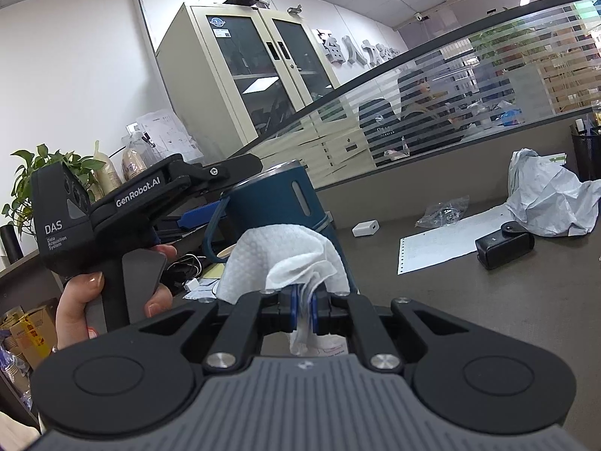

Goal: Clean container

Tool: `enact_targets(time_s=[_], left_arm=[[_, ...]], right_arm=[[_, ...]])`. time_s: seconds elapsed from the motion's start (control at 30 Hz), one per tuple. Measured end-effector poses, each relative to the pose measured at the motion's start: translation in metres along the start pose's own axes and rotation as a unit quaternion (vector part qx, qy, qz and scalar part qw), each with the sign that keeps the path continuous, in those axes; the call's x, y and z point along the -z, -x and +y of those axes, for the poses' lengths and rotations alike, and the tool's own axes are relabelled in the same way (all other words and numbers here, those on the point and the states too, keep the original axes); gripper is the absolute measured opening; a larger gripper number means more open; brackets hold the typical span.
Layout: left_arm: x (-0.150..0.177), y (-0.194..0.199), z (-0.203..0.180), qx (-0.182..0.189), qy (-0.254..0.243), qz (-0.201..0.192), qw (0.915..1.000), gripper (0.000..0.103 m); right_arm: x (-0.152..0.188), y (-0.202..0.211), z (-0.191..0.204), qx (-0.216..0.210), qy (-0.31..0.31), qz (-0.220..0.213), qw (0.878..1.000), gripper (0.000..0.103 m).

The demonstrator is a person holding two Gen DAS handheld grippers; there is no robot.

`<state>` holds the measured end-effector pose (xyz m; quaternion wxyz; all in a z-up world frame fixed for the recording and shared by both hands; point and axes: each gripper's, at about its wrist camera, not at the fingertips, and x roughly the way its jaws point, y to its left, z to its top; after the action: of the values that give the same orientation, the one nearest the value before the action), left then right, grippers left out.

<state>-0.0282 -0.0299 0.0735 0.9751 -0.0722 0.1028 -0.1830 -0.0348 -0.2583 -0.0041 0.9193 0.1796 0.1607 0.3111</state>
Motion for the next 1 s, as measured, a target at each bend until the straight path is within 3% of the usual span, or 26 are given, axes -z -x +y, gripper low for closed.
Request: enact_targets(time_s=[0.73,1.0], left_arm=[[0.002,0.001,-0.002,0.003,-0.001,0.000,1.0000,0.103],[0.003,-0.001,-0.004,0.003,-0.001,0.000,1.0000,0.103]], right_arm=[[0.013,-0.005,-0.012,0.006,-0.022,0.028,0.999,0.009],[-0.001,0.001,-0.008,0.005,-0.004,0.007,1.000,0.009]])
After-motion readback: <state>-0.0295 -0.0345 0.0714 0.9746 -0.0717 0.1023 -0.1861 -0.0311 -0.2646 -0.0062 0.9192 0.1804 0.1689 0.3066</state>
